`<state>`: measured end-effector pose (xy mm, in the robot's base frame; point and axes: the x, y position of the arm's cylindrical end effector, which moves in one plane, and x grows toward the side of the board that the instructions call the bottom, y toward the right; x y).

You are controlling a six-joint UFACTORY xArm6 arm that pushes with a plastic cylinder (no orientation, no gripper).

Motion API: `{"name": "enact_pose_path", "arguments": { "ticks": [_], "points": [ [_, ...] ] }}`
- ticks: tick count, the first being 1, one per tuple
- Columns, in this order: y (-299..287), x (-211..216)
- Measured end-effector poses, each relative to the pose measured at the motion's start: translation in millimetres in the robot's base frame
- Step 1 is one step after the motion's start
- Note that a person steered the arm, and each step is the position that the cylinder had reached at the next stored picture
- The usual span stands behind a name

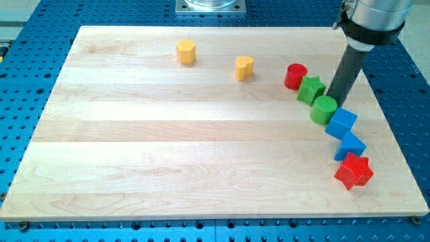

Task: Keep heart red circle and green star in a diagonal line

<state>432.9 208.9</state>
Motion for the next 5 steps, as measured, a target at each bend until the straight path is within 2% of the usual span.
{"name": "enact_pose_path", "arguments": {
  "ticks": [2, 3, 4, 5],
  "points": [
    [-64.7, 8.6],
    [-83.7, -6.9],
    [-81.2, -31.9],
    [-77.0, -31.9]
  ]
}}
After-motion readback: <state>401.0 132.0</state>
